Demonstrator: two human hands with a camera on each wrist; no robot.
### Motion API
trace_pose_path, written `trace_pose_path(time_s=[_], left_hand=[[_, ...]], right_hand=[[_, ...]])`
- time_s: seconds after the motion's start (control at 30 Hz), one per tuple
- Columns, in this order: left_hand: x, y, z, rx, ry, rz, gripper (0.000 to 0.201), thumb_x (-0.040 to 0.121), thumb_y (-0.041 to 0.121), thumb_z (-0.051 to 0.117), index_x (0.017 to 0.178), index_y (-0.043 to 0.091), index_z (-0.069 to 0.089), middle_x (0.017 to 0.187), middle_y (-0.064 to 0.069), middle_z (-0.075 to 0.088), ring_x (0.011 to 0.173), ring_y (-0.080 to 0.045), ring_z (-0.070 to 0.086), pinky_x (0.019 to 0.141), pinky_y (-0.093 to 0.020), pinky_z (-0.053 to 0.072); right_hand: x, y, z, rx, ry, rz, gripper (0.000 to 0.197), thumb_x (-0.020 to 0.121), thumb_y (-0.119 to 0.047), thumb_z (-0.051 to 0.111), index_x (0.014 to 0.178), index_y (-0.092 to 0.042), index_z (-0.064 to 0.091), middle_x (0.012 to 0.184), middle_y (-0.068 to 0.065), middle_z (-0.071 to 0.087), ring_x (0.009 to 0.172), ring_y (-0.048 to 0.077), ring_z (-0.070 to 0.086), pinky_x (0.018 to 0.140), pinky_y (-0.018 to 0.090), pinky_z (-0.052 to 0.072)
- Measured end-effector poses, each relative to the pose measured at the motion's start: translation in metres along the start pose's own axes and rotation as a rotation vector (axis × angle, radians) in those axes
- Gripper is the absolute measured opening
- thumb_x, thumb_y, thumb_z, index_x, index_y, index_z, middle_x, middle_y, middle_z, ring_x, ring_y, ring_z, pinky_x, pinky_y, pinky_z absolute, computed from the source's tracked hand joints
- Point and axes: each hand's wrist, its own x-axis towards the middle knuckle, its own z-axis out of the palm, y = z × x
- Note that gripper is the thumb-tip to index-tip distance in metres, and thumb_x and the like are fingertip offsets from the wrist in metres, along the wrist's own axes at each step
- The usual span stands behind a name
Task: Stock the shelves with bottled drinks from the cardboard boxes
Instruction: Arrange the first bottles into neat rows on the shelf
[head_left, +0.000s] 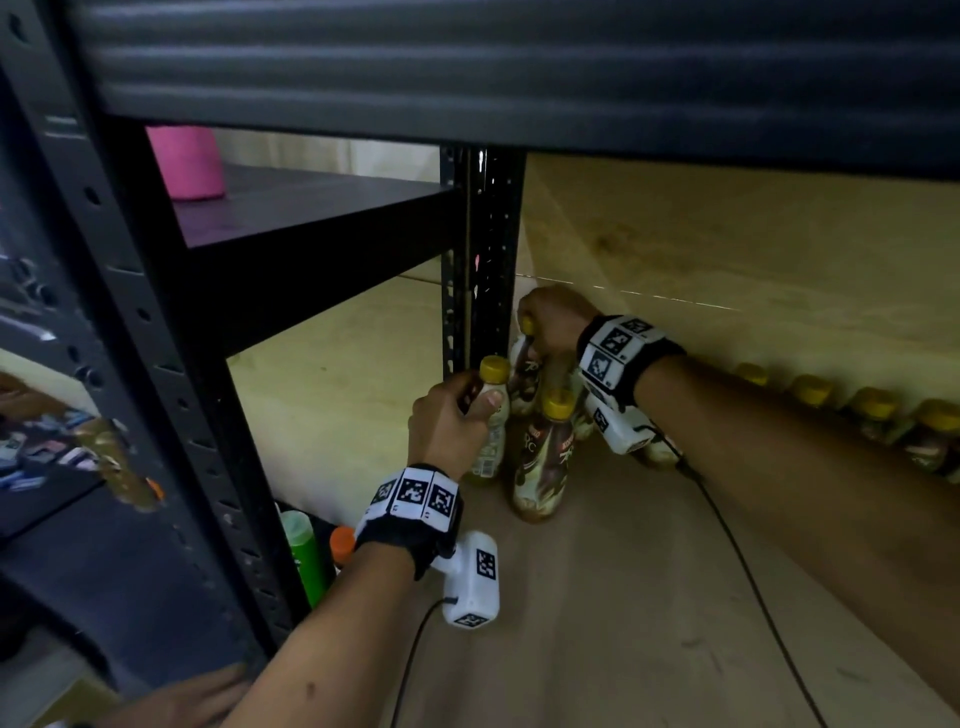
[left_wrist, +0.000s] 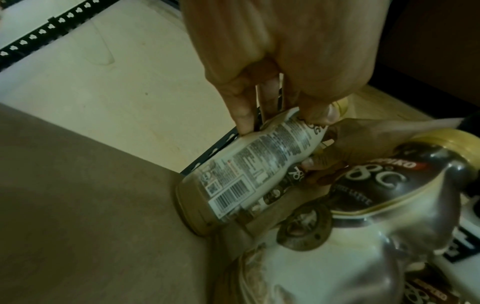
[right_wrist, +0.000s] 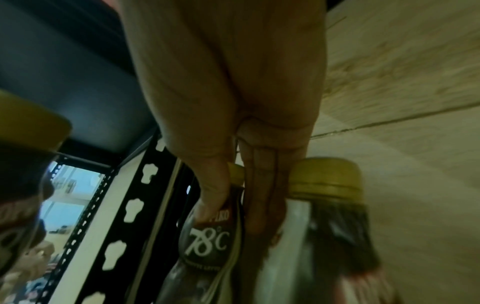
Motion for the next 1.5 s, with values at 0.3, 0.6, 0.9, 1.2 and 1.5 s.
trace_pose_path(time_s=[0.3,0.6,0.9,1.2,1.5], left_hand=[[0.002,-0.004,0.001,-0.042,-0.010,-0.003,0.016,0.087,0.037,0.058,0.096,0.026,0.066,0.091,-0.002,0.072,0.090,-0.030,0.064,0.077,-0.040,0.053],[0.002,-0.005,0.002,-0.057,-0.006,0.000,0.034,0.078,0.046,0.053,0.105,0.030,0.067,0.095,0.002,0.072,0.092,-0.026,0.066,0.080,-0.041,0.054],[-0.001,-0.002,0.001,-0.072,-0.004,0.004,0.033,0.076,0.047,0.053,0.098,0.028,0.067,0.091,0.001,0.072,0.089,-0.026,0.066,0.078,-0.042,0.054],[-0.002,0.011,0.009,-0.133,-0.035,-0.009,0.018,0.081,0.033,0.058,0.097,0.037,0.065,0.092,0.003,0.073,0.095,-0.025,0.066,0.085,-0.041,0.054],[-0.009,0.008,0.013,-0.196,-0.006,-0.019,0.028,0.083,0.034,0.054,0.107,0.032,0.067,0.101,0.000,0.072,0.100,-0.026,0.065,0.090,-0.043,0.052]], right_hand=[[-0.040,0.017,-0.007,0.106,0.119,0.035,0.054,0.088,-0.030,0.067,0.135,-0.014,0.046,0.120,0.013,0.060,0.105,0.032,0.060,0.083,0.037,0.050],[-0.053,0.051,0.000,0.061,-0.008,0.148,0.027,0.074,-0.010,0.079,0.098,-0.009,0.065,0.106,0.012,0.065,0.091,0.029,0.064,0.065,0.029,0.044],[-0.107,0.047,0.008,0.137,0.233,0.130,0.068,0.083,-0.020,0.072,0.143,-0.019,0.040,0.135,0.014,0.045,0.120,0.032,0.050,0.096,0.040,0.046],[-0.174,-0.007,0.034,0.730,-0.129,-0.077,0.080,0.081,-0.036,0.077,0.146,-0.022,0.032,0.143,-0.006,0.049,0.128,0.009,0.047,0.110,0.032,0.039],[-0.172,0.011,0.052,0.685,0.105,0.134,0.043,0.076,-0.028,0.082,0.110,-0.015,0.060,0.104,-0.002,0.069,0.096,0.014,0.065,0.091,0.037,0.054]])
